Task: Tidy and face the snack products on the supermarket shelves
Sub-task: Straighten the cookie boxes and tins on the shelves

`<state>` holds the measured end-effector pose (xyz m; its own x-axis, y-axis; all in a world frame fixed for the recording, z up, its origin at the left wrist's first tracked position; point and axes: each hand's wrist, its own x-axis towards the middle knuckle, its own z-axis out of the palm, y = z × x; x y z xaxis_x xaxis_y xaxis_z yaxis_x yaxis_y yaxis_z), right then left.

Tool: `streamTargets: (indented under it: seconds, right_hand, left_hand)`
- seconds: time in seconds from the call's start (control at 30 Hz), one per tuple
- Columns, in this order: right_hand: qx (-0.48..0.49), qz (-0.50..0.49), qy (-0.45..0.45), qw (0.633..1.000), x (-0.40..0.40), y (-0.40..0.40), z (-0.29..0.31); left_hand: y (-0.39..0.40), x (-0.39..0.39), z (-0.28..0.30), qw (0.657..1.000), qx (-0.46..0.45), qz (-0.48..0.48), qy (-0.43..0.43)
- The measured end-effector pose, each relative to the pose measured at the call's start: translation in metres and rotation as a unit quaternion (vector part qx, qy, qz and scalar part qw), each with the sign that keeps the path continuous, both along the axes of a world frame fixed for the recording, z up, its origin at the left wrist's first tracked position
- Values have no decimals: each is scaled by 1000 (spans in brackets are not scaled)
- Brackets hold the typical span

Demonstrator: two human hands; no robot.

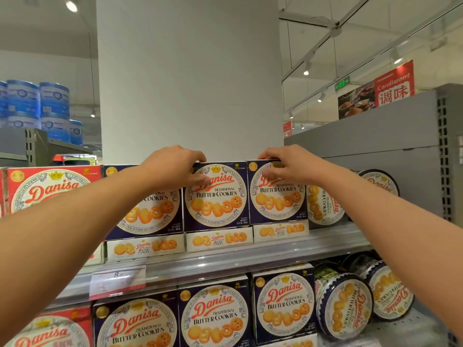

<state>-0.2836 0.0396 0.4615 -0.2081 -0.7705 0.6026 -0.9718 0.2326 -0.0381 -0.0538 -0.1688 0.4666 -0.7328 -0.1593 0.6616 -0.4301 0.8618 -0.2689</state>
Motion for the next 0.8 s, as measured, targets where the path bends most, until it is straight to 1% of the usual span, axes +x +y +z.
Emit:
streamTargets:
  seconds: [0.13, 0.27, 0.37, 0.43, 0.47, 0.5, 0.63, 0.73, 0.8]
  right_hand:
    - [-3, -29, 30, 999, 5, 2, -4]
    - [-44, -47, 76, 995, 20, 9, -9]
    - [-134, -30, 126, 983, 42, 14, -27]
    - [-208, 15, 140, 968, 65, 13, -52]
    - [-227, 40, 144, 962, 78, 11, -68]
    - [-231, 64, 145, 960, 92, 7, -84]
    - [-186, 147, 132, 963, 146, -18, -150]
    - [-143, 180, 138, 963, 186, -46, -194]
    - [-129, 203, 138, 961, 212, -67, -217]
  left_hand:
    - [1, 2, -3, 1000, -22, -2, -2]
    - [9, 9, -4, 1000, -23, -4, 2]
    - [22, 29, -12, 998, -61, -15, 32]
    - [29, 49, -26, 995, -78, -36, 56]
    - [32, 61, -37, 994, -81, -45, 63]
    - [32, 74, -50, 993, -84, -54, 69]
    - [20, 130, -118, 986, -103, -79, 109]
    - [4, 175, -176, 985, -67, -58, 146]
    - [-10, 206, -211, 987, -32, -20, 159]
